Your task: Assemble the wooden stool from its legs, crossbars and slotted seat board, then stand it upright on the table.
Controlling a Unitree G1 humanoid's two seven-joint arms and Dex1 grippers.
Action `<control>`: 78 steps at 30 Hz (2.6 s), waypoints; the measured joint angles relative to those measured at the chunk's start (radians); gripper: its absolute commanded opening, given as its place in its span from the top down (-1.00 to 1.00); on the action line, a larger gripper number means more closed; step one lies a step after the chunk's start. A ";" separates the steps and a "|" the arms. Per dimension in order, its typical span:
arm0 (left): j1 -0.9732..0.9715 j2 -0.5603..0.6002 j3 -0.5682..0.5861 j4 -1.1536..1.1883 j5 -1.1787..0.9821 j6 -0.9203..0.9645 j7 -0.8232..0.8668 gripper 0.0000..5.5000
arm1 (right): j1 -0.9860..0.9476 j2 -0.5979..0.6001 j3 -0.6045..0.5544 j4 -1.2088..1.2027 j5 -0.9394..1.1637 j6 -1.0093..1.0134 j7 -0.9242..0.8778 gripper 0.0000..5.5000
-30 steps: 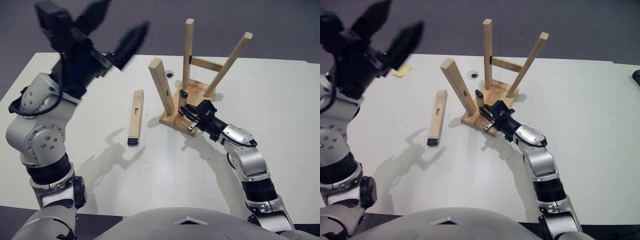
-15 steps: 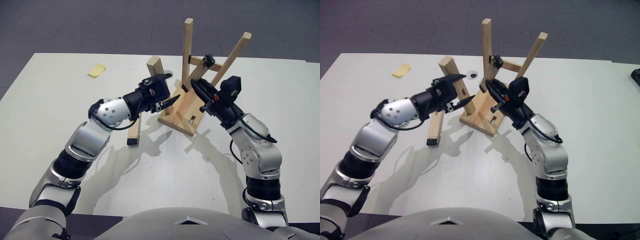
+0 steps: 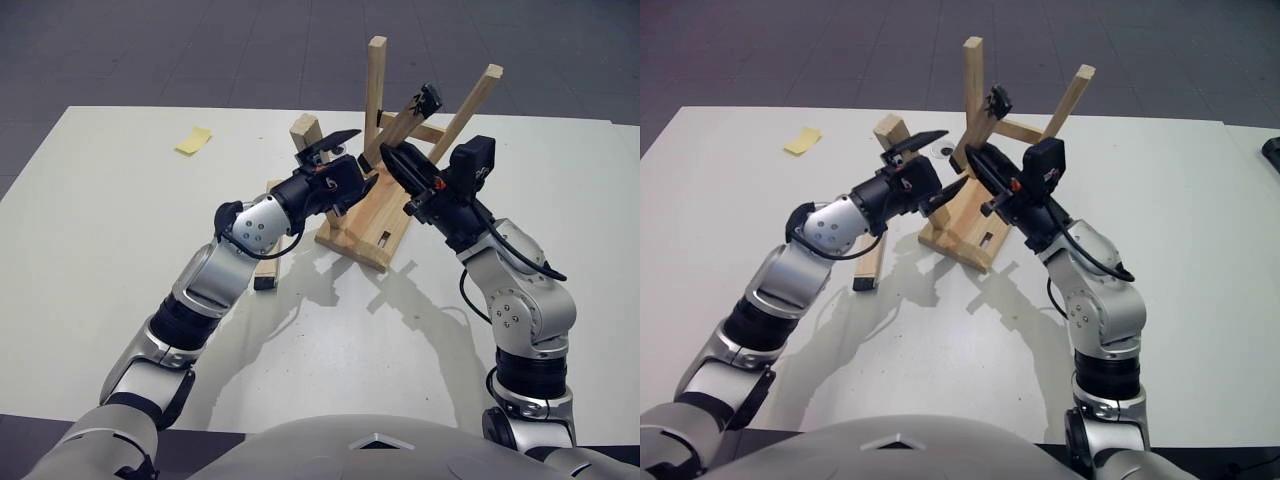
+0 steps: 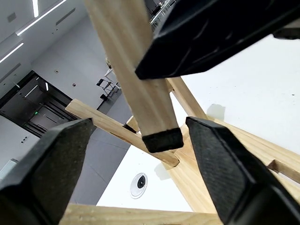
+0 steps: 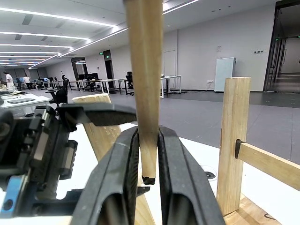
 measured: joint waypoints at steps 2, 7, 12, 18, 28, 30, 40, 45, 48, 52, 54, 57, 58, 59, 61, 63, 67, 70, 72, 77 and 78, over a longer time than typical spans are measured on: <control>0.000 -0.015 0.002 0.012 0.009 -0.009 0.000 -0.31 | 0.000 0.000 0.004 0.000 0.000 0.000 -0.003 0.84; -0.003 -0.031 0.002 0.056 0.029 -0.040 -0.002 -0.04 | 0.001 0.000 0.008 0.000 0.000 0.000 -0.008 0.84; -0.014 -0.046 0.000 0.100 0.067 -0.073 -0.003 0.28 | 0.001 0.000 0.014 -0.003 0.000 0.000 -0.009 0.84; -0.028 -0.039 -0.002 0.143 0.118 -0.134 -0.004 0.52 | 0.007 -0.002 0.015 -0.010 0.005 0.000 -0.008 0.85; -0.073 0.006 0.003 0.208 0.186 -0.282 -0.021 0.52 | 0.012 -0.029 0.012 -0.024 0.017 0.001 -0.003 0.85; -0.080 0.013 0.004 0.225 0.196 -0.320 -0.021 0.52 | 0.018 -0.042 0.013 -0.032 0.017 0.000 0.001 0.85; -0.130 0.020 0.047 0.248 0.252 -0.377 0.028 0.52 | 0.088 -0.214 0.024 -0.068 0.002 0.018 0.109 0.29; -0.131 0.019 0.052 0.264 0.303 -0.392 0.069 0.52 | 0.090 -0.281 -0.007 -0.093 0.008 0.032 0.143 -0.01; -0.135 0.033 0.052 0.287 0.358 -0.414 0.097 0.52 | 0.089 -0.342 -0.067 -0.139 0.040 0.061 0.158 -0.19; -0.136 0.040 0.050 0.308 0.407 -0.433 0.116 0.52 | 0.078 -0.372 -0.099 -0.170 0.073 0.087 0.160 -0.42; -0.135 0.039 0.042 0.311 0.423 -0.438 0.120 0.52 | 0.063 -0.371 -0.106 -0.176 0.082 0.096 0.148 -0.53; -0.135 0.033 0.034 0.311 0.436 -0.443 0.123 0.52 | 0.040 -0.365 -0.108 -0.178 0.086 0.105 0.122 -0.70; -0.135 0.032 0.033 0.311 0.442 -0.444 0.124 0.52 | 0.037 -0.362 -0.107 -0.178 0.087 0.108 0.114 -0.75; -0.135 0.031 0.031 0.311 0.447 -0.445 0.124 0.52 | 0.036 -0.358 -0.106 -0.178 0.087 0.108 0.107 -0.80; -0.132 0.029 0.029 0.309 0.452 -0.450 0.124 0.52 | 0.029 -0.349 -0.104 -0.178 0.088 0.111 0.093 -0.71; -0.124 0.026 0.025 0.305 0.459 -0.453 0.124 0.52 | 0.018 -0.347 -0.101 -0.178 0.094 0.113 0.089 -0.59; -0.107 0.025 0.009 0.304 0.471 -0.457 0.124 0.52 | 0.015 -0.343 -0.090 -0.178 0.100 0.119 0.085 -0.35; -0.106 0.025 0.005 0.304 0.490 -0.459 0.124 0.52 | 0.015 -0.340 -0.088 -0.177 0.112 0.120 0.079 -0.19; -0.106 0.025 0.003 0.304 0.497 -0.460 0.124 0.52 | 0.015 -0.340 -0.087 -0.177 0.116 0.121 0.078 -0.10; -0.106 0.025 0.003 0.304 0.509 -0.460 0.127 0.52 | 0.015 -0.340 -0.083 -0.171 0.116 0.123 0.072 0.15; -0.106 0.025 0.003 0.304 0.509 -0.460 0.128 0.52 | 0.015 -0.340 -0.083 -0.170 0.116 0.124 0.071 0.23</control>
